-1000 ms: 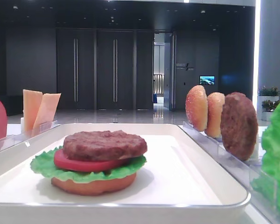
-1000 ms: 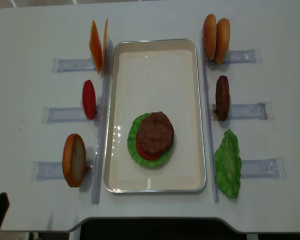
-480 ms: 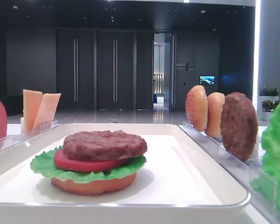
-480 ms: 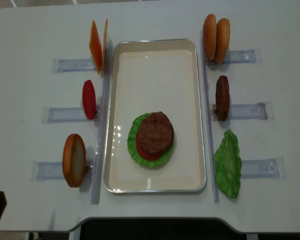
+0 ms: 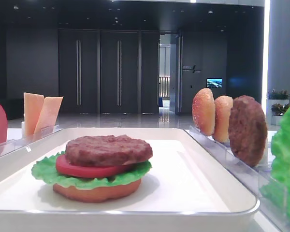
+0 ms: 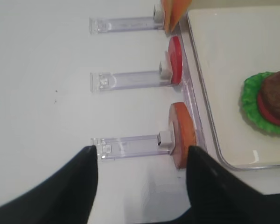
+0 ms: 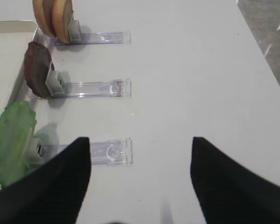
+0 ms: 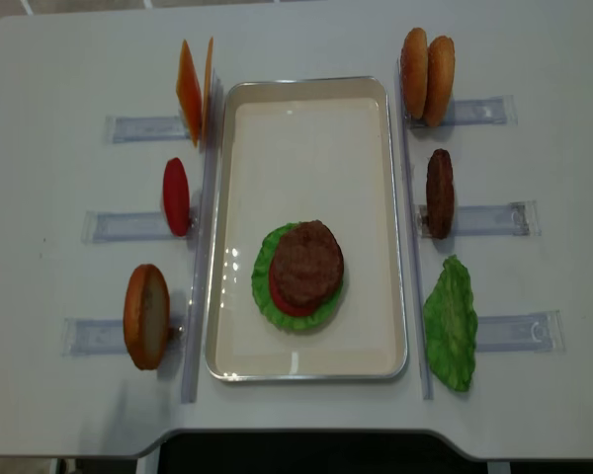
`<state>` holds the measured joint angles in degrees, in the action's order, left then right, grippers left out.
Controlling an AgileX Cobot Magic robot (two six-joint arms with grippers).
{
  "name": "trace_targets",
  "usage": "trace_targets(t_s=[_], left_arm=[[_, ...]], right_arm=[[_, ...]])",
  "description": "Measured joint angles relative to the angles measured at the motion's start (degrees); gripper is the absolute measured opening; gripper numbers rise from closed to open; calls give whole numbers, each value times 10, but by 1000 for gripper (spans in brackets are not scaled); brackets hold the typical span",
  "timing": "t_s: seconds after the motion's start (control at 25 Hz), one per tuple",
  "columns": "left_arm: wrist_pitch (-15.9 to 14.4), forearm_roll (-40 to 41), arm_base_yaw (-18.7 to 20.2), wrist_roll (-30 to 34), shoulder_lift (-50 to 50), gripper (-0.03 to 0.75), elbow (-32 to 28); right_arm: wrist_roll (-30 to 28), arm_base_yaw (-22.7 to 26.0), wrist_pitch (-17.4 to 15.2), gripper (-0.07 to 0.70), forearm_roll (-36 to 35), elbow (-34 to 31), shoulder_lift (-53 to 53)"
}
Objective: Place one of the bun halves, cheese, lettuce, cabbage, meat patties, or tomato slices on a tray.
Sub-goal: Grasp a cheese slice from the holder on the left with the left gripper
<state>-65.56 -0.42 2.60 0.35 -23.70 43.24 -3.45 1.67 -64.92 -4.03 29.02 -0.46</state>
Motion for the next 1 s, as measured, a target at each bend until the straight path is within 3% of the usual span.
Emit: trace_targets(t_s=[0.32, 0.48, 0.68, 1.0], left_arm=[[-14, 0, 0, -22, -202, 453, 94], [-35, 0, 0, -24, -300, 458, 169], [-55, 10, 0, -24, -412, 533, 272], [-56, 31, 0, -30, -581, 575, 436]], right_arm=[[0, 0, 0, 441, 0, 0, 0], [0, 0, 0, 441, 0, 0, 0], [0, 0, 0, 441, 0, 0, 0], [0, 0, 0, 441, 0, 0, 0]])
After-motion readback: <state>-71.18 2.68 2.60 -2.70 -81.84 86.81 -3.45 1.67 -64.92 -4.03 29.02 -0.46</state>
